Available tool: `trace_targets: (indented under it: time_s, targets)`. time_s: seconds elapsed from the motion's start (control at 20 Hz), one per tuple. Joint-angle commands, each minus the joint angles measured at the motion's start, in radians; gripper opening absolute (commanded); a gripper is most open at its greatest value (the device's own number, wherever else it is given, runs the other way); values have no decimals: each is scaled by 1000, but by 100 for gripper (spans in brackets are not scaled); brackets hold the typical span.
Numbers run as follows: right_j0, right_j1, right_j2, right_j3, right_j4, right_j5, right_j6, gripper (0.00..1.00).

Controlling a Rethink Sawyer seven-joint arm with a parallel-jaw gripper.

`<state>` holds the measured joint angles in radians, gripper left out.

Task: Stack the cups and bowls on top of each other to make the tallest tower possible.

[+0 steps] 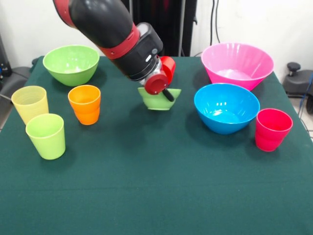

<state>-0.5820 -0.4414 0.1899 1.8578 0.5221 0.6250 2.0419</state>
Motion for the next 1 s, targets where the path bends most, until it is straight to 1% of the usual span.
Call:
trace_targets:
  time_s: [0.05, 0.2, 0.25, 0.5, 0.65, 0.8, 1.0]
  targets:
    - [9, 16, 28, -52, 52, 102, 207, 0]
    - [10, 10, 26, -42, 56, 91, 198, 0]
    - [5, 20, 21, -52, 51, 95, 191, 0]
    - [-1, 16, 11, -51, 34, 124, 181, 0]
    - [1, 22, 12, -50, 26, 123, 169, 0]
    - [2, 44, -1, -90, 1, 163, 161, 0]
    - [0, 56, -10, -116, -6, 232, 175, 0]
